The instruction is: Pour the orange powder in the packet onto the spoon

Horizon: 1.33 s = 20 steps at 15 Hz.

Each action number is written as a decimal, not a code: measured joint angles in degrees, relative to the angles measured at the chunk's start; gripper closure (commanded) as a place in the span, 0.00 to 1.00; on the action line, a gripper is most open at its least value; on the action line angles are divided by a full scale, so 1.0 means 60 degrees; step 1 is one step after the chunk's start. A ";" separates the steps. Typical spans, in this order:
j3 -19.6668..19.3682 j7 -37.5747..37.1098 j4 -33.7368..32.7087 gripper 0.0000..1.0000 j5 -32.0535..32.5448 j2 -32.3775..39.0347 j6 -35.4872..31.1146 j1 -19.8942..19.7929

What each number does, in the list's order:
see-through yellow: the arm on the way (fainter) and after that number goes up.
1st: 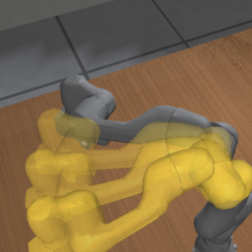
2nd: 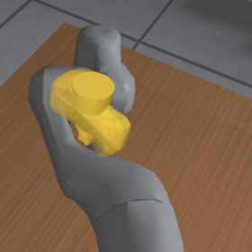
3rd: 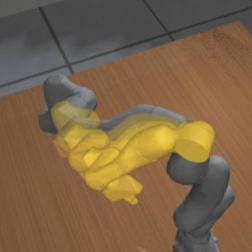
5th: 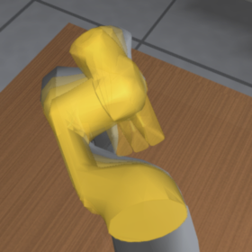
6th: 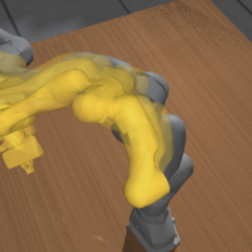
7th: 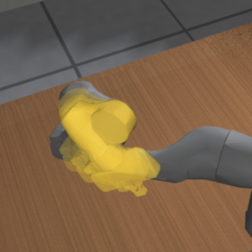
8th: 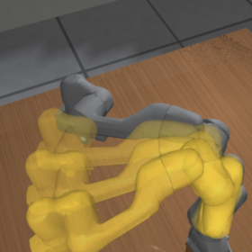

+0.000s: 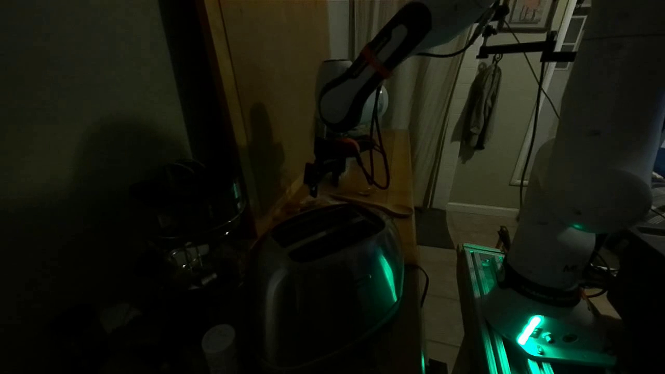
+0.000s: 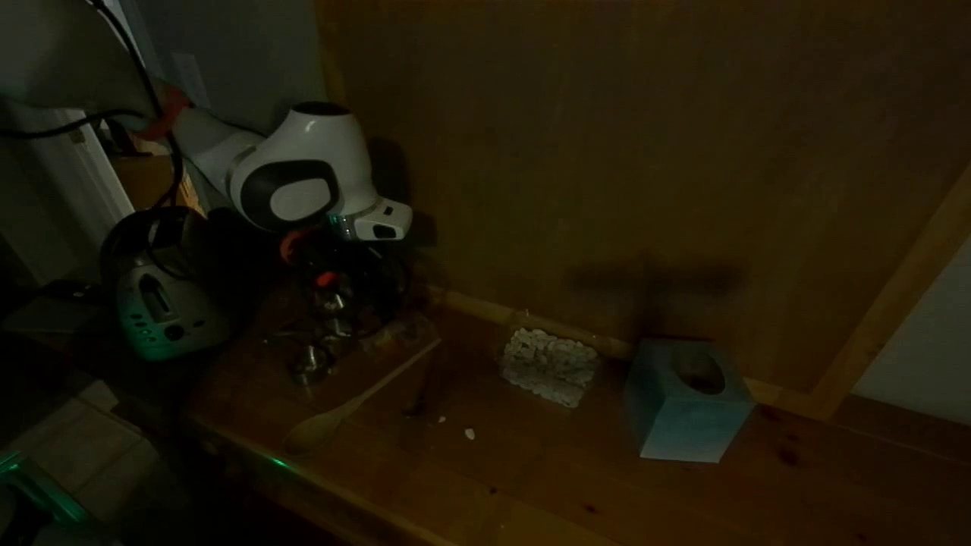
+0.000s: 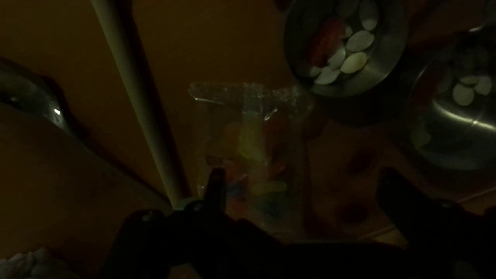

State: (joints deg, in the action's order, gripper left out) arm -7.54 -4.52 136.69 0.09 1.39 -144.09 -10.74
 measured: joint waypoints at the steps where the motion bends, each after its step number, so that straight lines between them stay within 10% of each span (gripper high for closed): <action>1: -0.0012 0.0022 -0.0081 0.00 -0.0004 0.0174 -0.0092 0.0000; 3: -0.0034 0.0025 -0.0210 0.26 -0.0004 0.0460 -0.0258 0.0000; 13: -0.0164 0.0023 -0.0635 0.94 0.0032 0.1188 -0.0344 0.0001; 20: -0.0259 -0.0019 -0.0906 0.96 0.0029 0.1408 -0.0226 0.0001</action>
State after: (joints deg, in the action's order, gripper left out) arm -9.10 -4.63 131.26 0.26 9.83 -145.45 -10.73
